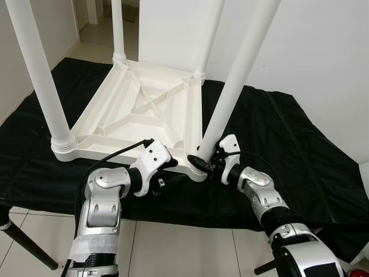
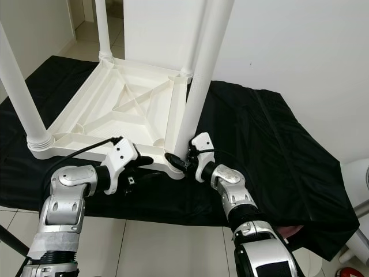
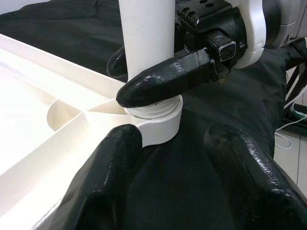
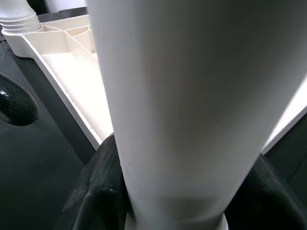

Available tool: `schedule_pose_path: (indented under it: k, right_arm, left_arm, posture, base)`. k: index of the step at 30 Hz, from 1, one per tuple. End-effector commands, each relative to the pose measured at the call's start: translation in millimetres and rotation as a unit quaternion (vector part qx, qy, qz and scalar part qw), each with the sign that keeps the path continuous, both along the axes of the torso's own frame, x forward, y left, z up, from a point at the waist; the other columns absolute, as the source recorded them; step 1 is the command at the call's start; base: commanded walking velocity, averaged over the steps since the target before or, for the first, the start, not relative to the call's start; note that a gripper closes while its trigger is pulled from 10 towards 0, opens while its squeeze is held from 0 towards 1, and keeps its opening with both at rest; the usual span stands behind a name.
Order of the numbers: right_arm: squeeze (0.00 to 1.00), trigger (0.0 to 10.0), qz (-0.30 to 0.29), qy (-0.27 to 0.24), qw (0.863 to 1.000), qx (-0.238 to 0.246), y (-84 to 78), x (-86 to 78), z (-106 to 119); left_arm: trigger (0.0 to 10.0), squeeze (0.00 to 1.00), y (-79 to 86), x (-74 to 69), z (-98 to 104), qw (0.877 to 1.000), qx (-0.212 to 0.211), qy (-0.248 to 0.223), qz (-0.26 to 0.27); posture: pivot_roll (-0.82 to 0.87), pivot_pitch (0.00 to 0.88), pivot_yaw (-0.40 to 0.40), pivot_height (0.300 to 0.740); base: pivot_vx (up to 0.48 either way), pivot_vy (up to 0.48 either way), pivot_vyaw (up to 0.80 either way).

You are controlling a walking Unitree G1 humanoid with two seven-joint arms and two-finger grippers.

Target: Building children table

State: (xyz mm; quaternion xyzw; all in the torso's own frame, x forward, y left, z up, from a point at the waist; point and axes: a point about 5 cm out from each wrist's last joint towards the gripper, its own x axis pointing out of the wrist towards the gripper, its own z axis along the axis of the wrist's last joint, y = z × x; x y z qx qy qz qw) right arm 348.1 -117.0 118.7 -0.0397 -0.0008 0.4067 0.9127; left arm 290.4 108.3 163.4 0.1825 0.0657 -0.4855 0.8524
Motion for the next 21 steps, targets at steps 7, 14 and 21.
schedule_pose_path:
  k: [7,14,21]
  right_arm:
    - [0.00,10.0,-0.051,0.025,0.998,-0.007,-11.1,-3.7,-15.0]
    - [0.00,10.0,-0.165,0.027,0.986,0.014,-16.1,-4.7,-13.7]
    - [0.00,10.0,-0.303,0.047,0.951,0.038,-17.5,-11.3,-18.7]
  left_arm:
    - [10.0,0.00,2.8,11.1,6.4,0.989,-0.016,-0.062,0.135]
    - [10.0,0.00,0.7,10.7,4.3,0.990,-0.017,-0.059,0.131]
    - [10.0,0.00,0.5,9.9,3.6,0.990,-0.018,-0.058,0.130]
  posture:
    - [0.09,0.000,-0.152,0.740]
    - [0.08,0.000,-0.151,0.740]
    - [0.08,0.000,-0.156,0.740]
  base:
    - [0.000,0.000,0.00]
    - [0.000,0.000,0.00]
    - [0.000,0.000,0.00]
